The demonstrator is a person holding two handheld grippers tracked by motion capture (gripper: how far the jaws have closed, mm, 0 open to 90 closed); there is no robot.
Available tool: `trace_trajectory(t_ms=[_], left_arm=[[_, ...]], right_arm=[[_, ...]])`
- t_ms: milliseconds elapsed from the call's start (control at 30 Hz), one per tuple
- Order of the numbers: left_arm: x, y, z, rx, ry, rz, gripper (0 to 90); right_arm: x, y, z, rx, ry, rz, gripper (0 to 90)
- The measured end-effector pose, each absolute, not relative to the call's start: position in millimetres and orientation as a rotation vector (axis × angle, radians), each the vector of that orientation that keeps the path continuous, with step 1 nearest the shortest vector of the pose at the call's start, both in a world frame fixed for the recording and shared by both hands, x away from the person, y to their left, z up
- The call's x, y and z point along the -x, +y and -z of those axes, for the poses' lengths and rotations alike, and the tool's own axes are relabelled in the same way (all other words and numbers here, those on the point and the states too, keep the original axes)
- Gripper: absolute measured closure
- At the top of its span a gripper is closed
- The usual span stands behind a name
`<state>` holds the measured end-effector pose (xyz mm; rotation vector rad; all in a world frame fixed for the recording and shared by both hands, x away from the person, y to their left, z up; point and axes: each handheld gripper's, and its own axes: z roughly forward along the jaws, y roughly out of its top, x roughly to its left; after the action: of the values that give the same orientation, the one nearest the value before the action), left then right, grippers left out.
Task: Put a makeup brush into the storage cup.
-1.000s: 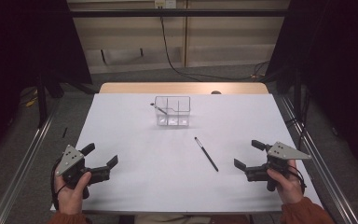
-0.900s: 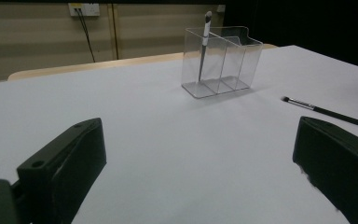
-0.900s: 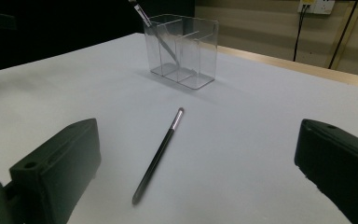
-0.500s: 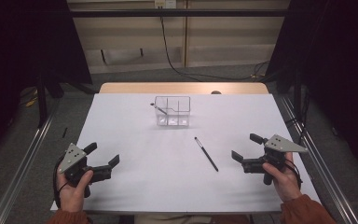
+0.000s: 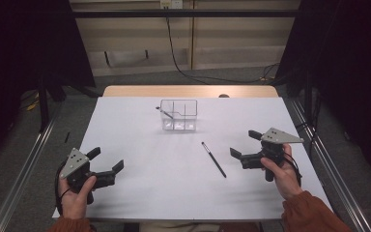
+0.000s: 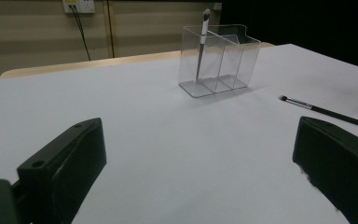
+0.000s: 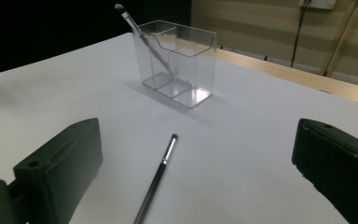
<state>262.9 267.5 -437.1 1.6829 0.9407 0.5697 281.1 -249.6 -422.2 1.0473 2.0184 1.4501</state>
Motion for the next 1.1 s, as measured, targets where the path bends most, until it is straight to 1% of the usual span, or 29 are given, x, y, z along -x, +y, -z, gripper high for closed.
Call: trace_trajectory(t_ms=[500,767,967,1100], left_arm=[[-266,267,437,-1.687,0.927,-0.556,2.6],[-268,268,438,-1.690,0.922,-0.557,2.6],[-266,269,437,-1.685,0.928,-0.552,2.6],[-264,267,435,-1.702,0.900,-0.559,2.6]], right_arm=[[-309,-216,410,-0.986,2.222,-1.404,0.8],[-317,-207,411,-1.029,2.378,-1.306,2.4],[-321,-203,409,-1.053,2.414,-1.224,1.9],[-323,-202,408,-1.026,2.458,-1.176,2.3]])
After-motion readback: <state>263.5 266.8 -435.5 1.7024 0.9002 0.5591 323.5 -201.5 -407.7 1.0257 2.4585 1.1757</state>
